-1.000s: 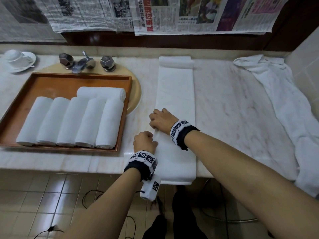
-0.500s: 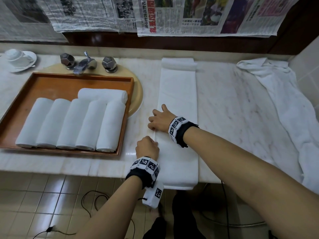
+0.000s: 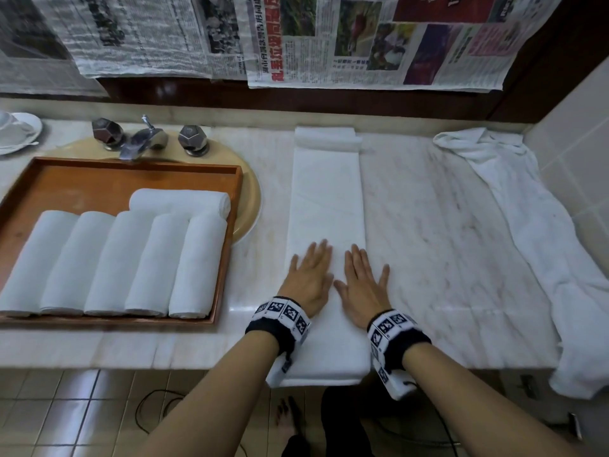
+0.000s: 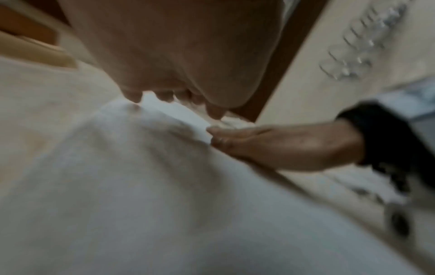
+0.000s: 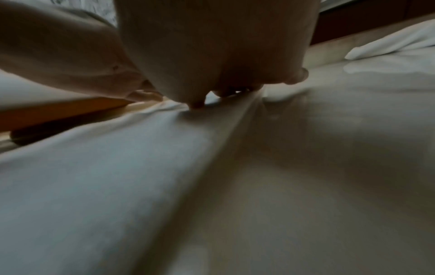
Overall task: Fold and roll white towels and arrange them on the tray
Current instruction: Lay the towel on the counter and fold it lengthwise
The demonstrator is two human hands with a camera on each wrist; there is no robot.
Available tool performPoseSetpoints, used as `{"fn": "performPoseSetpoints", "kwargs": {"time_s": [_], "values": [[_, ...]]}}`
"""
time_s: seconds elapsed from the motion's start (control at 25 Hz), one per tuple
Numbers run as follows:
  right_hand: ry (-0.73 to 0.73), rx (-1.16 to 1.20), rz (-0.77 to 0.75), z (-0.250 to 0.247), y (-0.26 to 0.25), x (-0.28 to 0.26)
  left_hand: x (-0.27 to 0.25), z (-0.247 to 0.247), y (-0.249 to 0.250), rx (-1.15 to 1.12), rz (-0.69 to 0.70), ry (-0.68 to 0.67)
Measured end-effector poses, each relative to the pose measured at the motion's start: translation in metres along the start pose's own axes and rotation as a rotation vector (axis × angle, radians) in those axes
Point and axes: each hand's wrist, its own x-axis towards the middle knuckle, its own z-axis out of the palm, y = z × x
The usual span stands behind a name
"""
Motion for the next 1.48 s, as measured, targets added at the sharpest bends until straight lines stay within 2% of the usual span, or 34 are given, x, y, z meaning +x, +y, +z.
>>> {"fn": "performPoseSetpoints", "kwargs": {"time_s": [0.04, 0.08, 0.16, 0.2, 0.28, 0.36, 0.4, 0.64, 0.96, 1.08, 1.16, 1.2, 1.28, 1.32, 1.36, 1.44, 1.48], "values": [[-0.019, -0.003, -0.005, 0.002, 0.004, -0.002, 0.003, 0.005, -0.008, 0.081, 0.054, -0.092], [-0.035, -0.007, -0.010, 0.002, 0.006, -0.003, 0.005, 0.006, -0.018, 0.111, 0.009, -0.134], [-0.054, -0.015, -0.005, 0.000, 0.006, -0.003, 0.005, -0.001, -0.030, 0.100, -0.218, -0.120], [-0.057, -0.016, 0.008, -0.002, 0.003, -0.005, 0.002, -0.003, -0.032, 0.119, -0.272, -0.109], [-0.055, -0.022, 0.022, -0.001, -0.005, -0.012, -0.008, -0.003, -0.026, 0.187, -0.161, -0.108], [-0.061, -0.041, -0.001, 0.004, -0.011, -0.024, -0.018, 0.000, -0.021, 0.201, -0.021, -0.193], [-0.073, -0.044, -0.007, 0.007, -0.011, -0.030, -0.022, 0.003, -0.021, 0.199, -0.009, -0.224], [-0.138, -0.018, -0.033, 0.000, -0.001, -0.015, -0.010, 0.001, -0.026, 0.222, -0.054, -0.265], [-0.154, 0.014, -0.004, -0.036, 0.014, 0.074, 0.083, -0.025, -0.031, 0.256, -0.100, -0.291], [-0.155, 0.000, 0.003, -0.049, 0.016, 0.085, 0.107, -0.040, -0.027, 0.238, -0.146, -0.269], [-0.115, -0.005, -0.048, -0.045, 0.009, 0.059, 0.089, -0.040, -0.013, 0.197, -0.111, -0.182], [-0.096, -0.034, -0.115, -0.036, 0.007, 0.040, 0.070, -0.031, -0.007, 0.221, -0.020, -0.136], [-0.152, -0.084, -0.206, -0.017, 0.014, 0.002, 0.021, -0.008, -0.008, 0.265, 0.117, -0.167], [-0.188, -0.077, -0.182, -0.011, 0.024, -0.009, -0.002, -0.001, -0.016, 0.241, 0.078, -0.208], [-0.201, -0.057, -0.105, -0.009, 0.035, -0.014, -0.019, 0.004, -0.025, 0.209, -0.037, -0.210], [-0.181, -0.012, 0.074, -0.014, 0.051, -0.015, -0.032, 0.001, -0.038, 0.145, -0.251, -0.142], [-0.151, -0.005, 0.091, -0.017, 0.052, -0.019, -0.036, -0.001, -0.035, 0.139, -0.283, -0.118]]}}
